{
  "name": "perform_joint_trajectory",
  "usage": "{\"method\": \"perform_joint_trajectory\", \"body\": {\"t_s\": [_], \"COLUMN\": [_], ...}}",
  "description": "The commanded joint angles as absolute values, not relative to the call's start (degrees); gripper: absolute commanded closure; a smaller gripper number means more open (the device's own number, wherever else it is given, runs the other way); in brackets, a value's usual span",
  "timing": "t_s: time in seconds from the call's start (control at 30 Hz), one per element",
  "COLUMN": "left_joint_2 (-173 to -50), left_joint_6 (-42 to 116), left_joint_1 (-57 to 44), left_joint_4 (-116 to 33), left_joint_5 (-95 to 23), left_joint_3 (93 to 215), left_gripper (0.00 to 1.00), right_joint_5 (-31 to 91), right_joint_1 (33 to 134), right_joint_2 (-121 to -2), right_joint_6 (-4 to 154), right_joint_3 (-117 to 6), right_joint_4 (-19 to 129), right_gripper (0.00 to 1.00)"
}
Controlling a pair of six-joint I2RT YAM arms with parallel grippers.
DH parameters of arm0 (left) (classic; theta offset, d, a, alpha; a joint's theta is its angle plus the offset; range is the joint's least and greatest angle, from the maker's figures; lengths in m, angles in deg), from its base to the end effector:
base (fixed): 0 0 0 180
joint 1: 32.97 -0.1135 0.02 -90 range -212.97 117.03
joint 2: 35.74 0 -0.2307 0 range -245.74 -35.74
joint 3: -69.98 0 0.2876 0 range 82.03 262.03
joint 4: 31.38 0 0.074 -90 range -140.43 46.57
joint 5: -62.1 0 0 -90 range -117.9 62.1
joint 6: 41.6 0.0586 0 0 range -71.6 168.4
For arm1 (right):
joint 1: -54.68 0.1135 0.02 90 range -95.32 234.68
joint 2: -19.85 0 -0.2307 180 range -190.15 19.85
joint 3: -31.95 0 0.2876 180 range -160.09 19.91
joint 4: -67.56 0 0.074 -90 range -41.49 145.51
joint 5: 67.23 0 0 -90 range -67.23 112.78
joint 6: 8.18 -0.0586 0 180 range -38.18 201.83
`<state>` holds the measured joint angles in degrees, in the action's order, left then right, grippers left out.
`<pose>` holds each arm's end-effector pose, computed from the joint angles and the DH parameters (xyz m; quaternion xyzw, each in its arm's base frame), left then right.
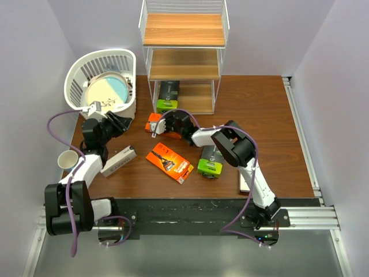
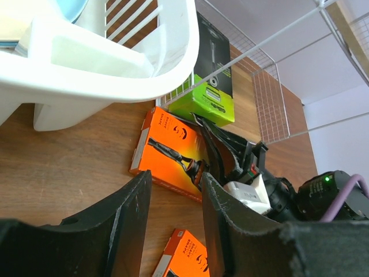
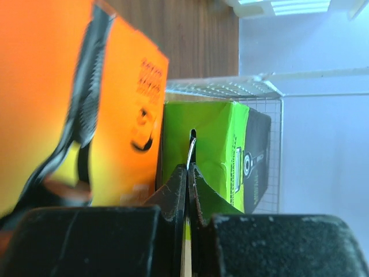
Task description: Place and organize the shaving razors onto the shelf
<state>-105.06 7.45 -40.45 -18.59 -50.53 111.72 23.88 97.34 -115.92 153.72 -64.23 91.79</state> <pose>0.3175 0.0189 0.1635 -0.2094 0.7576 -0.3211 0.5283 0.3925 0.3632 0.0560 -0.6722 0.4249 -0.1456 0.5886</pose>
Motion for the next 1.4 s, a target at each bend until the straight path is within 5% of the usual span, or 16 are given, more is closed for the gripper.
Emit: {"method": "perform_joint_trajectory", "body": {"t_s": [0.0, 0.8, 1.37], "left_joint_2": [-105.26, -106.93, -108.52], "left_joint_6": [6.74, 5.77, 5.33], "left_joint_1": [-40.88, -40.88, -40.88], "left_joint_4": [-15.74, -13.98, -13.28], "left_joint_5": [-50.05, -49.69, -49.52], "left_joint_3": [110.77, 109.71, 109.71], "left_gripper": [0.55, 0.55, 0.55], "right_joint_5": [28.31, 40.18, 33.50], "right_joint_1": [96.87, 96.78, 96.87], "right_joint_2": [-113.31, -112.17, -121.74], "right_joint_6": [158.29, 165.23, 163.48], "right_joint_3": [-60.16, -56.38, -70.18], "right_joint_4": [91.20, 95.41, 93.83], "right_gripper": [1.00, 1.00, 1.00]}}
